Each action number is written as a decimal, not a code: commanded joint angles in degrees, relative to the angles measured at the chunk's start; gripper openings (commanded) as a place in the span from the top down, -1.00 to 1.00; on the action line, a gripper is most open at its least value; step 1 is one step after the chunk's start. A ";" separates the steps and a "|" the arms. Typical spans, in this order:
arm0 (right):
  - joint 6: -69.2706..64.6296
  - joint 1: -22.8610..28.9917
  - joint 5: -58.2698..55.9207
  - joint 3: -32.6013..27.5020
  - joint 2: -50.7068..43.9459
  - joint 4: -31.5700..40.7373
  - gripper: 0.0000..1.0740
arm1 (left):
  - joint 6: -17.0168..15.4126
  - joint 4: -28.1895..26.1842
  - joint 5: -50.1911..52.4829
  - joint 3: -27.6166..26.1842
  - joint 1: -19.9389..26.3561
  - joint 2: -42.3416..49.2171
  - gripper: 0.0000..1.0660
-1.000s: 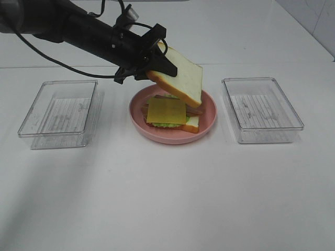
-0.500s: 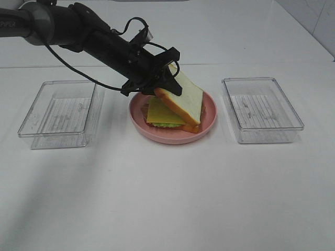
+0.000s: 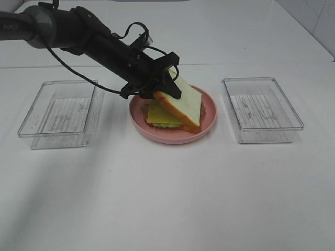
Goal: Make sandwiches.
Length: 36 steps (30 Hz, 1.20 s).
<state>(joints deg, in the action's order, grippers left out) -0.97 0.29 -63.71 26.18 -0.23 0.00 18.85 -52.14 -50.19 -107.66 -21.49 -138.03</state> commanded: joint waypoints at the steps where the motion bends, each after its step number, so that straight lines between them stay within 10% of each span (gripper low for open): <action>1: 0.40 -0.34 0.40 -0.17 -1.66 0.00 -0.76 | -2.12 1.15 0.97 -0.11 -0.17 0.06 -0.27; 4: 0.40 -0.34 0.40 -0.17 -1.66 0.00 -0.76 | -6.19 8.14 0.11 -1.89 -0.17 1.26 -0.79; 16: 0.40 -0.34 0.40 -0.17 -1.66 0.00 -0.76 | -23.84 37.59 -18.05 -18.68 -0.34 2.81 -0.85; 24: 0.40 -0.34 0.40 -0.17 -1.60 0.00 -0.76 | -25.44 53.51 -25.10 -26.93 0.86 4.93 -0.85; 36: 0.40 -0.34 0.40 -0.17 -1.60 0.00 -0.76 | -23.61 54.09 -24.92 -20.45 17.93 11.92 -0.84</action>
<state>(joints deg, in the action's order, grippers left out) -0.97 0.29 -63.71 26.18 -0.23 0.00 -4.98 2.81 -69.50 -128.80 -3.84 -126.51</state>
